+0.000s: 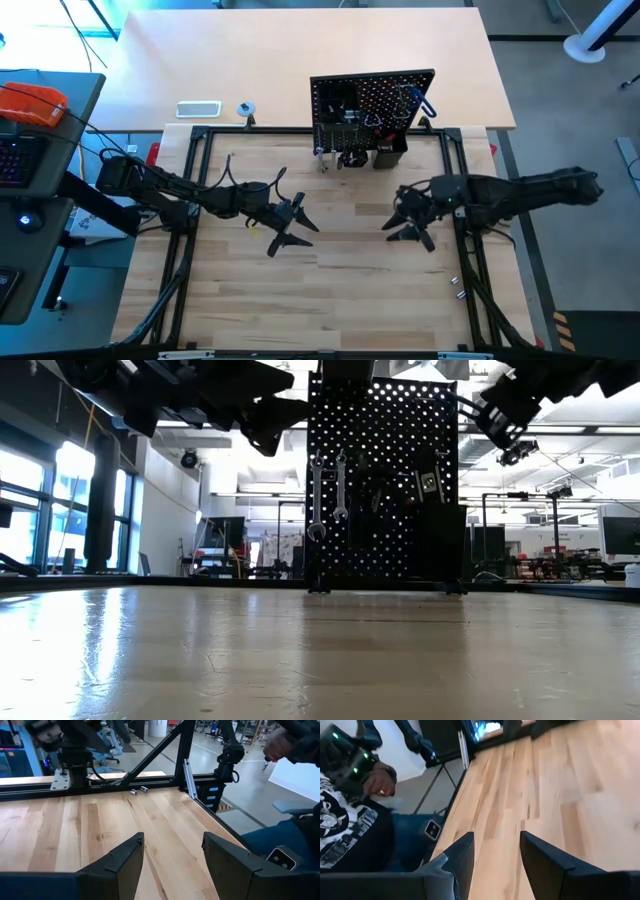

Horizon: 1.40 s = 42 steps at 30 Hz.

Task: Hang tools onto peg board
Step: Put the silver socket into the top black bin on the peg board

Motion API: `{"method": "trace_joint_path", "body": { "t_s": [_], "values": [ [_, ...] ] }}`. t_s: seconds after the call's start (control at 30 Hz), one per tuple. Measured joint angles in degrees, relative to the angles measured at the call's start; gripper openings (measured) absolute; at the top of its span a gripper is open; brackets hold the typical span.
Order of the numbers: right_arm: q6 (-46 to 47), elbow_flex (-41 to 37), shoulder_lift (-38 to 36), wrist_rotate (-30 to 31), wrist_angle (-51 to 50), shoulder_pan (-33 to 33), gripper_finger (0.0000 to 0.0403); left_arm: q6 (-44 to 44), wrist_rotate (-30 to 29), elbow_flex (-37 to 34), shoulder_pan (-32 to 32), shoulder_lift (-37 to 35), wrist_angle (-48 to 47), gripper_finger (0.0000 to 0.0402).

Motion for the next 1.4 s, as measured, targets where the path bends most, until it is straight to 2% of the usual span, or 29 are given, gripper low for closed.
{"method": "trace_joint_path", "body": {
  "t_s": [0.43, 0.77, 1.13, 1.4],
  "values": [
    [5.48, 0.0, 7.05, 8.01, -0.18, 8.28, 0.0154, -0.17, -1.35, 0.0, -1.31, 0.0, -0.15, 0.0197],
    [10.43, 0.0, 13.59, 10.16, -0.33, 12.08, 0.0154, -0.21, -1.52, 0.0, -1.31, 0.0, -0.16, 0.0197],
    [19.93, -0.02, 20.53, 10.41, -0.4, 19.18, 0.0154, -0.66, -1.86, 0.0, -1.9, 0.0, -0.46, 0.0197],
    [24.82, -0.02, 23.49, 15.82, -0.49, 24.63, 0.0154, -0.91, -1.92, 0.0, -2.1, 0.0, -0.48, 0.0197]
  ]
}}
